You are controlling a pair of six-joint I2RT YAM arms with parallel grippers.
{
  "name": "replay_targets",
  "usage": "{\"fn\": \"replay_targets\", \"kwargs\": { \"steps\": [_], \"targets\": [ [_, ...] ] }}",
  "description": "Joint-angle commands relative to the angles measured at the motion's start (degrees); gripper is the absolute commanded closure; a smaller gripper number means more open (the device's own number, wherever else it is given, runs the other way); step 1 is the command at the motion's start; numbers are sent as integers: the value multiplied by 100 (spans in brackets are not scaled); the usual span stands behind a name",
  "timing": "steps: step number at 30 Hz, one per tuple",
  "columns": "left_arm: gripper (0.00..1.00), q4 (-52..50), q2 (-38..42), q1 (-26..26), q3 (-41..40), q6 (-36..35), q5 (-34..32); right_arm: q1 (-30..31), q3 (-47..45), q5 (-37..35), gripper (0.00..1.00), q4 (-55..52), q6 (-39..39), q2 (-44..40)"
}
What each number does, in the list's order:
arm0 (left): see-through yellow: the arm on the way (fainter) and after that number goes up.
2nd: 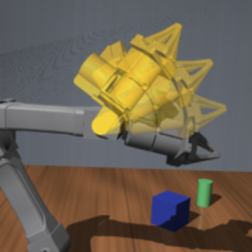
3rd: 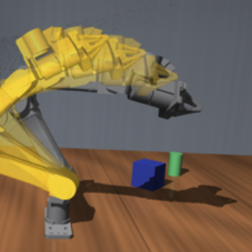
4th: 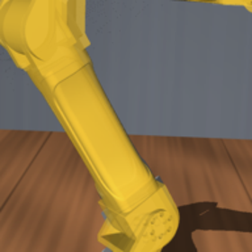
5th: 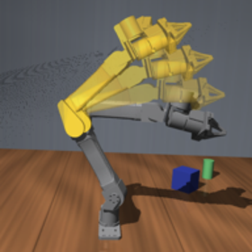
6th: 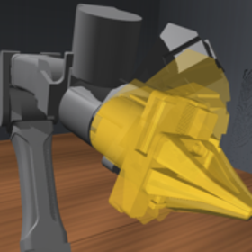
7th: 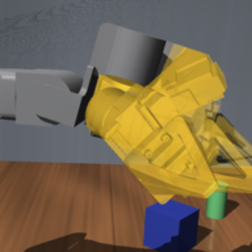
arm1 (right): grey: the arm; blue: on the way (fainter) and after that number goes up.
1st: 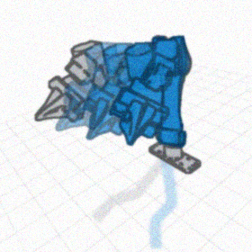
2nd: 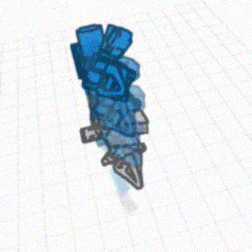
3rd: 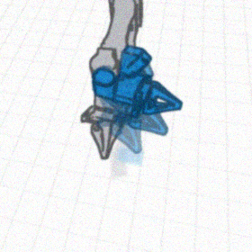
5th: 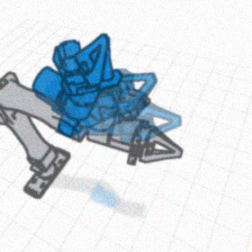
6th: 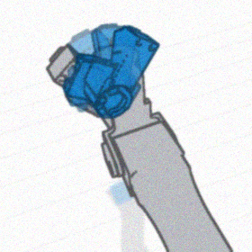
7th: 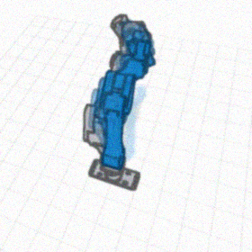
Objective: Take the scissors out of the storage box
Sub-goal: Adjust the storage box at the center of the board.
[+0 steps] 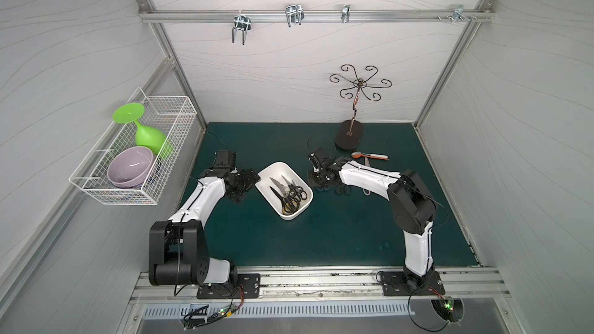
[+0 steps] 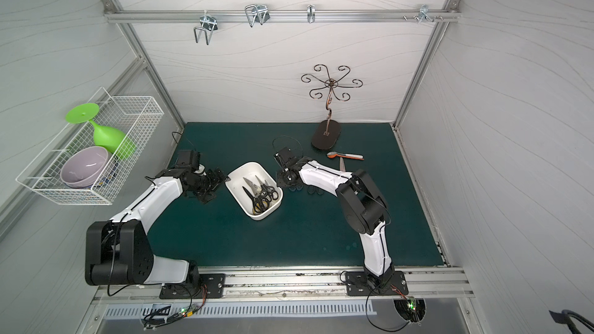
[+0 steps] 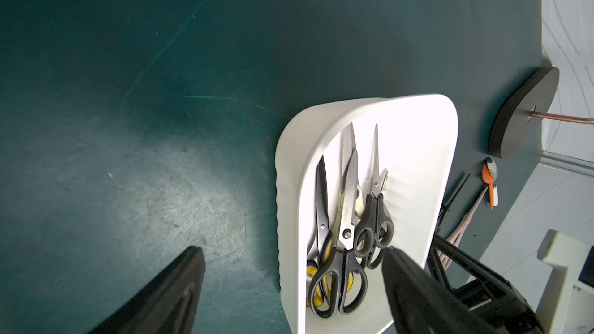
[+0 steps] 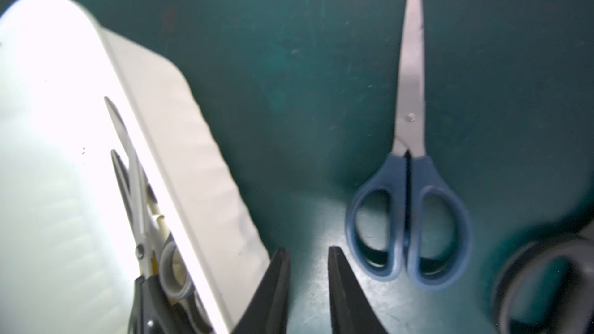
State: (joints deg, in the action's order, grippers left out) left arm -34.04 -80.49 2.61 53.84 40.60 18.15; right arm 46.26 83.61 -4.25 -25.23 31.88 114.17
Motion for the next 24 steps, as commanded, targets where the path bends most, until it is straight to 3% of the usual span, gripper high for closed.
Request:
{"fn": "replay_targets", "kwargs": {
  "steps": [1, 8, 15, 19, 24],
  "targets": [
    [9, -86, 86, 103, 248, -131, -66, 209, -23, 284, 74, -25, -94, -33],
    [9, -178, 130, 219, 330, -210, -56, 573, 80, 471, 75, 11, 33, 5],
    [15, -1017, 264, 213, 863, -717, -482, 852, 703, 717, 75, -74, -101, 430],
    [28, -1341, 401, 119, 976, -1035, -639, 850, 897, 817, 75, -172, -81, 556],
    [46, -1745, 481, -374, 976, -1263, -680, 591, 402, 684, 75, -100, -171, 60]
  ]
}}
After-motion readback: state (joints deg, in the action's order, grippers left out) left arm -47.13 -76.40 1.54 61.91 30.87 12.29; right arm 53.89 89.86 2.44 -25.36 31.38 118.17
